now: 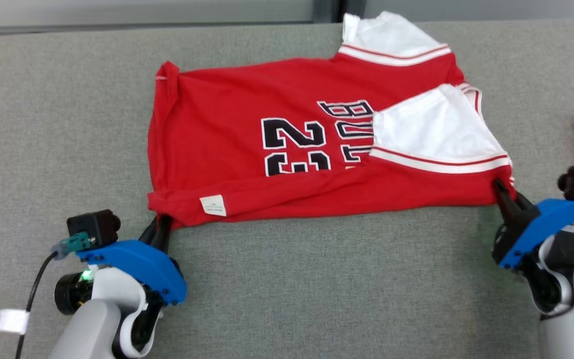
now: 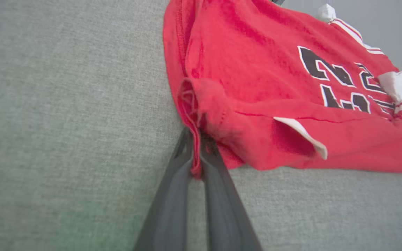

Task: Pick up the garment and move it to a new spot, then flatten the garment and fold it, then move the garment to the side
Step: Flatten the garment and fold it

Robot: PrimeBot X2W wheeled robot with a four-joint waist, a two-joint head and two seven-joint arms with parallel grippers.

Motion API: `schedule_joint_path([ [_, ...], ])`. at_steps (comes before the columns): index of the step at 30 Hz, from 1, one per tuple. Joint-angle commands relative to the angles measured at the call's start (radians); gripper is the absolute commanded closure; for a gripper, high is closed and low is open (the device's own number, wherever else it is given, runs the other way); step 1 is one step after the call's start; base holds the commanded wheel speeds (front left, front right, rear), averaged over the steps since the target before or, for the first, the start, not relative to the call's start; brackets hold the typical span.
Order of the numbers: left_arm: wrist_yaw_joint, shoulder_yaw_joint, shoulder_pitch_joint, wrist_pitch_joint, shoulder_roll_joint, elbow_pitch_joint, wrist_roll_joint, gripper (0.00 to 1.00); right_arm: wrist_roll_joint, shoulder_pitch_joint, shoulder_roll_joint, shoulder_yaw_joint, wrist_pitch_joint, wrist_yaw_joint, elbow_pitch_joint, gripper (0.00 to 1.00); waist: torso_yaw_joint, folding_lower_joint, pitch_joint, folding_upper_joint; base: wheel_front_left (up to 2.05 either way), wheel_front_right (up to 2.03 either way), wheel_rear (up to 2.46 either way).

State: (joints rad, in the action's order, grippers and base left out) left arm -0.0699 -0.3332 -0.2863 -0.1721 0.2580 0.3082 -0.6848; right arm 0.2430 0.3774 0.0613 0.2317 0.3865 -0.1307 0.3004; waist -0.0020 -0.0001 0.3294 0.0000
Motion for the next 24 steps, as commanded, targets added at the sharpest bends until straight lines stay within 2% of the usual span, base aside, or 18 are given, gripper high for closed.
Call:
schedule_joint_path([
  [1, 0.002, 0.011, 0.023, -0.008, 0.016, -0.023, -0.011, 1.00, 0.011, -0.034, 0.002, 0.013, 0.007, 0.000, -0.037, 1.00, -0.006, 0.0001, -0.015, 0.0000, 0.00, 0.00, 0.00],
  [7, -0.018, 0.035, 0.127, -0.081, 0.079, -0.166, -0.052, 1.00, 0.033, -0.184, -0.005, 0.051, 0.099, 0.000, -0.230, 1.00, -0.012, 0.0001, -0.057, 0.0000, 0.00, 0.00, 0.00],
  [11, -0.052, 0.045, 0.228, -0.142, 0.125, -0.267, -0.069, 1.00, 0.061, -0.277, -0.008, 0.070, 0.145, 0.000, -0.320, 1.00, -0.021, 0.0001, -0.074, 0.0000, 0.00, 0.00, 0.00],
  [19, -0.109, 0.055, 0.371, -0.179, 0.143, -0.367, -0.093, 1.00, 0.152, -0.385, -0.009, 0.073, 0.155, 0.000, -0.335, 1.00, -0.024, 0.0001, -0.083, 0.0000, 0.00, 0.00, 0.00],
  [20, -0.119, 0.049, 0.380, -0.179, 0.144, -0.373, -0.082, 0.44, 0.161, -0.397, -0.009, 0.071, 0.157, 0.000, -0.325, 0.00, -0.021, 0.0001, -0.083, 0.0000, 0.00, 0.00, 0.00],
  [21, -0.121, 0.044, 0.381, -0.180, 0.142, -0.373, -0.078, 0.00, 0.158, -0.399, -0.009, 0.070, 0.155, 0.000, -0.321, 0.00, -0.020, 0.0001, -0.084, 0.0000, 0.00, 0.00, 0.00],
  [24, -0.125, 0.035, 0.379, -0.189, 0.137, -0.373, -0.079, 0.00, 0.141, -0.396, -0.009, 0.067, 0.163, 0.000, -0.319, 0.00, -0.019, 0.0001, -0.086, 0.0000, 0.00, 0.00, 0.00],
])
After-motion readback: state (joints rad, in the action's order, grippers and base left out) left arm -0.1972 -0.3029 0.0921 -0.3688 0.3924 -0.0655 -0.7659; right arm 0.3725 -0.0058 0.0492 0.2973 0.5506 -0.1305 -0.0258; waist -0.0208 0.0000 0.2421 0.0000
